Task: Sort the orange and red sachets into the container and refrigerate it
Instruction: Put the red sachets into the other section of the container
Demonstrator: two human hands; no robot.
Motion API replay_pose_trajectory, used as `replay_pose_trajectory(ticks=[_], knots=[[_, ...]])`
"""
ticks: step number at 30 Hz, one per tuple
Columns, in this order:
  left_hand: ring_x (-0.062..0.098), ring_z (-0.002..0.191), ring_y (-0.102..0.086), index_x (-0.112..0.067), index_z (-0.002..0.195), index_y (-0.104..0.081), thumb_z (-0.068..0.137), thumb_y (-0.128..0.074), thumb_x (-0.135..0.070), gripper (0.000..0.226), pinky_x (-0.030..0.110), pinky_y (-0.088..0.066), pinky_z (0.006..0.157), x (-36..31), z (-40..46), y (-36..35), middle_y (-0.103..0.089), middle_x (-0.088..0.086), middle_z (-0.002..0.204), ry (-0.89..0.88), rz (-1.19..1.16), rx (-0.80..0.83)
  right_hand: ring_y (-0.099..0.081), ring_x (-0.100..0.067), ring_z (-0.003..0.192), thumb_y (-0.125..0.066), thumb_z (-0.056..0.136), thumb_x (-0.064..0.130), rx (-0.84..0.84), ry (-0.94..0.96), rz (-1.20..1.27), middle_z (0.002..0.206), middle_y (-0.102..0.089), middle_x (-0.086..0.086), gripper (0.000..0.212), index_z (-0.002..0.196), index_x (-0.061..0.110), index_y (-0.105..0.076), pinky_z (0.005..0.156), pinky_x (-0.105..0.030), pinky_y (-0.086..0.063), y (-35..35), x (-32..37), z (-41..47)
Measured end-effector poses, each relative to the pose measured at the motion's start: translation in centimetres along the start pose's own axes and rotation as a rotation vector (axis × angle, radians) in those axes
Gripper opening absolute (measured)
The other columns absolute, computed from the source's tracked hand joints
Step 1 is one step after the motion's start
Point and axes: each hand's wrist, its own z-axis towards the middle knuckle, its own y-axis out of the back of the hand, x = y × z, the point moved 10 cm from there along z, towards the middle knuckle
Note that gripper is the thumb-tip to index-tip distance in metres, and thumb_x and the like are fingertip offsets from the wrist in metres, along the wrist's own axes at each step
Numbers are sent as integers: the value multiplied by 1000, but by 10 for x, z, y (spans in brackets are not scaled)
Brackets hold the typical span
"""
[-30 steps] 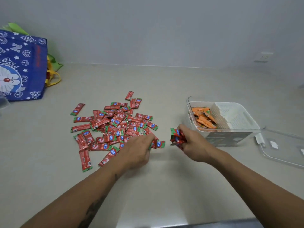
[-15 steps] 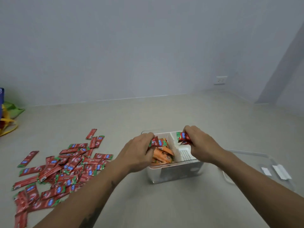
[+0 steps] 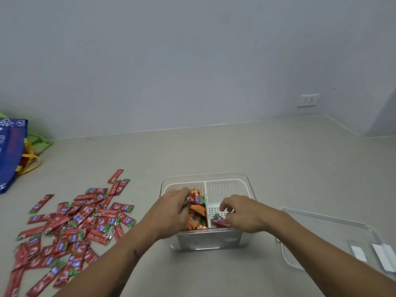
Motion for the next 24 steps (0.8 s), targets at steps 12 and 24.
replay_pose_trajectory(ticks=[12,24], knots=[[23,82,-55,-21,107,-52,95,-50,-26,13,31,-36,64,-46,60,-28,-62,5,97,128,-80,105,-63,-31,101,-56,83,21,-191,122,-533,113,-66,-7,32,114,18,-58,83,-36,-49,-24,17,-31],[17,111,-55,-18,137,-50,92,-62,-27,48,32,-47,98,-55,88,-57,-52,2,130,136,-138,219,-64,-28,87,-60,82,25,-308,159,-468,100,-67,-6,22,103,18,-58,81,-34,-53,-21,14,-33]])
